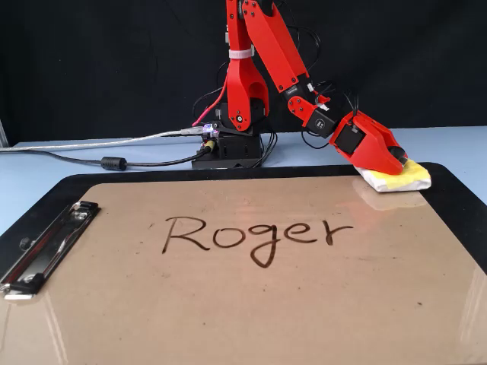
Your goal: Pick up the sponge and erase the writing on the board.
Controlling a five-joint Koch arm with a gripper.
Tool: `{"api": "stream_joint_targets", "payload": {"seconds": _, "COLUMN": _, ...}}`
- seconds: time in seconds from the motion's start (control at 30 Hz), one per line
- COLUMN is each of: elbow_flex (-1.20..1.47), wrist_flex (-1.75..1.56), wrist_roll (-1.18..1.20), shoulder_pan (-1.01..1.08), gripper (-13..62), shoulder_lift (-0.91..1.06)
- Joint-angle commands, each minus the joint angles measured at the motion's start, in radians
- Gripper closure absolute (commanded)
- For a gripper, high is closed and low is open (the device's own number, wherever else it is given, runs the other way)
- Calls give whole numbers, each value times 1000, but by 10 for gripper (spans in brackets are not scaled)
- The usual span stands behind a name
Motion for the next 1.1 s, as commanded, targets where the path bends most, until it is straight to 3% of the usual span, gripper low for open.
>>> {"api": "stream_joint_targets", "payload": {"seconds": 0.0, "elbow_flex": -6, "wrist_flex": -32, "wrist_roll": -3, "shoulder_pan": 8, "gripper": 574, "shoulder_lift": 64}}
{"api": "stream_joint_targets", "payload": {"seconds": 0.1, "elbow_flex": -3, "wrist_flex": 83, "wrist_roll": -21, "shoulder_pan": 91, "gripper": 574, "shoulder_lift": 256}}
{"api": "stream_joint_targets", "payload": {"seconds": 0.3, "elbow_flex": -147, "wrist_flex": 877, "wrist_roll": 54, "shoulder_pan": 574, "gripper": 575, "shoulder_lift": 709}}
{"api": "stream_joint_targets", "payload": {"seconds": 0.4, "elbow_flex": -291, "wrist_flex": 1072, "wrist_roll": 238, "shoulder_pan": 923, "gripper": 575, "shoulder_lift": 701}}
{"api": "stream_joint_targets", "payload": {"seconds": 0.53, "elbow_flex": -339, "wrist_flex": 1060, "wrist_roll": 420, "shoulder_pan": 1224, "gripper": 575, "shoulder_lift": 583}}
{"api": "stream_joint_targets", "payload": {"seconds": 0.8, "elbow_flex": -318, "wrist_flex": 821, "wrist_roll": 443, "shoulder_pan": 1479, "gripper": 574, "shoulder_lift": 380}}
{"api": "stream_joint_targets", "payload": {"seconds": 1.07, "elbow_flex": -160, "wrist_flex": 607, "wrist_roll": 430, "shoulder_pan": 1511, "gripper": 574, "shoulder_lift": 307}}
